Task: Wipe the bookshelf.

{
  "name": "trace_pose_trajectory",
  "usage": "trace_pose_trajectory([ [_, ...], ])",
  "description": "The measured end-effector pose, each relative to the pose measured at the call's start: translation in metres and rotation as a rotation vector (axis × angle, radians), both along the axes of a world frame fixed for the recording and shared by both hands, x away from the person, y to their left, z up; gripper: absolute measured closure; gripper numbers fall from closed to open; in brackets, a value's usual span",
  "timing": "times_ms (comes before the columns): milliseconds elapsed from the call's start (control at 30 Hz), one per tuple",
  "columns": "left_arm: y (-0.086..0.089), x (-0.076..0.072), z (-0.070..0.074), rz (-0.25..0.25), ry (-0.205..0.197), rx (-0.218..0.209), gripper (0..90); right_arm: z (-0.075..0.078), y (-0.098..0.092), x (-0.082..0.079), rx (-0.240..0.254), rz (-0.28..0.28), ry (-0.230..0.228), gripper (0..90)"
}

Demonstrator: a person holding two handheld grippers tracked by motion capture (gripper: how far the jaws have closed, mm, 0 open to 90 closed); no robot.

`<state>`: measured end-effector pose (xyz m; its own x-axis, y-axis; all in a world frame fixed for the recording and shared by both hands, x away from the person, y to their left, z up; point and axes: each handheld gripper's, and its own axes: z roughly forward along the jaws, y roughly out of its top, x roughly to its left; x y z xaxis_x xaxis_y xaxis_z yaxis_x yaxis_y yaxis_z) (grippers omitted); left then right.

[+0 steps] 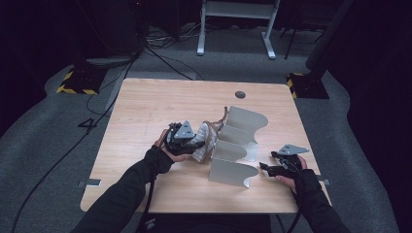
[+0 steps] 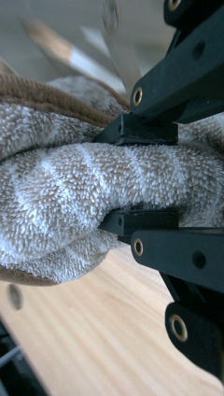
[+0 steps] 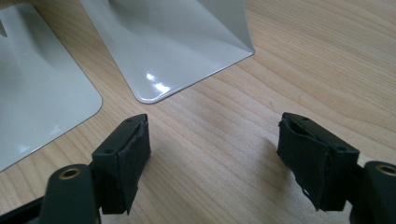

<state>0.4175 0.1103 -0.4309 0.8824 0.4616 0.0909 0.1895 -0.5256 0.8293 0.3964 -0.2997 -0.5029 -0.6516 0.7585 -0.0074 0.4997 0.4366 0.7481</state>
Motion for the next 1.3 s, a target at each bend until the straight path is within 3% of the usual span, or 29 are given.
trace_pose_trajectory([
  [167, 0.006, -0.019, 0.003, -0.034, -0.017, 0.002, 66.4, 0.0, 0.0, 0.0, 0.0, 0.001, 0.001, 25.6],
  [333, 0.01, -0.036, -0.011, -0.064, 0.033, 0.016, 66.4, 0.0, 0.0, 0.0, 0.001, 0.001, 0.001, 25.6],
  [433, 0.009, -0.045, -0.026, -0.088, 0.069, 0.062, 66.4, 0.0, 0.0, 0.0, 0.001, 0.001, 0.001, 25.6],
  [600, 0.001, -0.049, -0.045, -0.111, 0.115, 0.132, 66.3, 0.0, 0.0, 0.0, 0.001, 0.0, 0.001, 25.6],
  [767, -0.002, -0.048, -0.046, -0.101, 0.114, 0.127, 66.3, 0.0, 0.0, 0.0, 0.0, 0.0, 0.0, 25.6],
  [867, 0.0, -0.052, -0.04, -0.109, 0.083, 0.127, 66.4, 0.0, 0.0, 0.0, 0.001, 0.001, 0.001, 25.6],
  [1167, 0.015, -0.063, 0.008, -0.078, -0.047, -0.022, 66.4, 0.0, 0.0, 0.0, 0.002, 0.0, 0.001, 25.6],
  [1300, 0.016, -0.075, 0.018, -0.095, -0.067, -0.048, 66.4, 0.0, 0.0, 0.0, 0.001, 0.002, 0.001, 25.6],
])
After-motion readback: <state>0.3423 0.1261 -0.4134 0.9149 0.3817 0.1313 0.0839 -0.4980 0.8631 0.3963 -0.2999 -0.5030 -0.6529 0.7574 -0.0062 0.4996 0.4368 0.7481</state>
